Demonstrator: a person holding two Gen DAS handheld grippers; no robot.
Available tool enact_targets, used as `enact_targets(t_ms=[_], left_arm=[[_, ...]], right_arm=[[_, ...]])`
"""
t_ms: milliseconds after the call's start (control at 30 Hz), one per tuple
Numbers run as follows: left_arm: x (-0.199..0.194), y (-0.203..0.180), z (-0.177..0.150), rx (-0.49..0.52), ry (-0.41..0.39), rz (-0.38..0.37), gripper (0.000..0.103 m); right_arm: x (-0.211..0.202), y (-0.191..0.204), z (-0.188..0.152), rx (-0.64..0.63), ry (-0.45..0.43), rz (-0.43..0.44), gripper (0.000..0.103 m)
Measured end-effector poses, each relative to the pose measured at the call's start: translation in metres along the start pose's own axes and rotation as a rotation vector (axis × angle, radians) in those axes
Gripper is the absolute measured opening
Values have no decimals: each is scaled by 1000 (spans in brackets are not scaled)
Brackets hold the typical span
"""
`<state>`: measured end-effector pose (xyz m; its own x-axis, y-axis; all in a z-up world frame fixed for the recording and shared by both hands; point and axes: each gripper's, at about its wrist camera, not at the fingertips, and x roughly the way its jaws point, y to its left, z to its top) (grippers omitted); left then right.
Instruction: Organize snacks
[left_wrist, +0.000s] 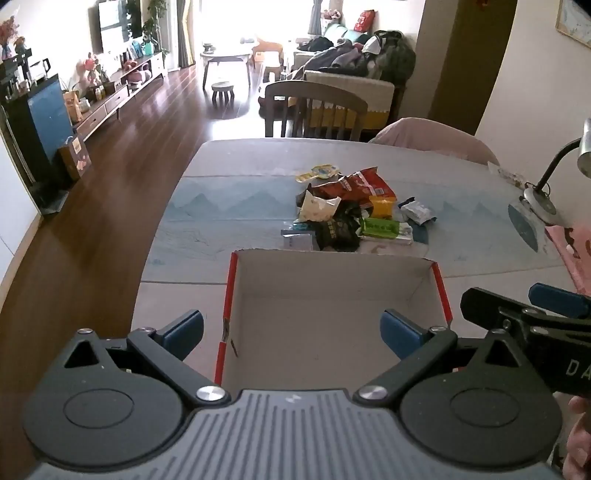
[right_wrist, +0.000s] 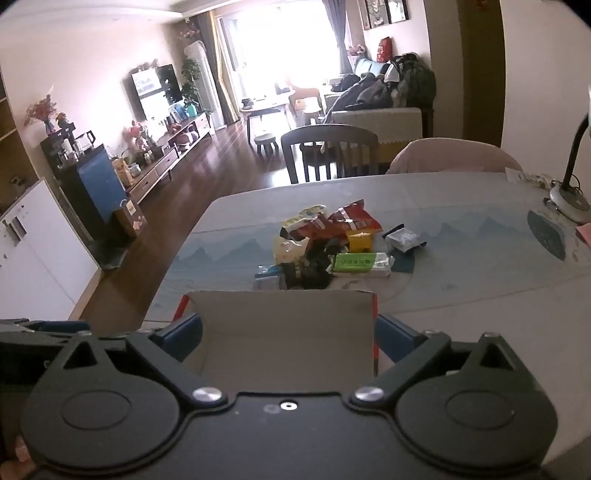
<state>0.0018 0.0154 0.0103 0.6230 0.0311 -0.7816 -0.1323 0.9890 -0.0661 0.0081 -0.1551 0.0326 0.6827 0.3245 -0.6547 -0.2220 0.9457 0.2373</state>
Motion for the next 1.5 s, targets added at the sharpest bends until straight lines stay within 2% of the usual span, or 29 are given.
enact_targets(t_ms=[1500], left_arm=[[1, -1, 1, 2, 15, -6, 103]], right_arm=[[-2, -1, 0, 1, 2, -12, 100]])
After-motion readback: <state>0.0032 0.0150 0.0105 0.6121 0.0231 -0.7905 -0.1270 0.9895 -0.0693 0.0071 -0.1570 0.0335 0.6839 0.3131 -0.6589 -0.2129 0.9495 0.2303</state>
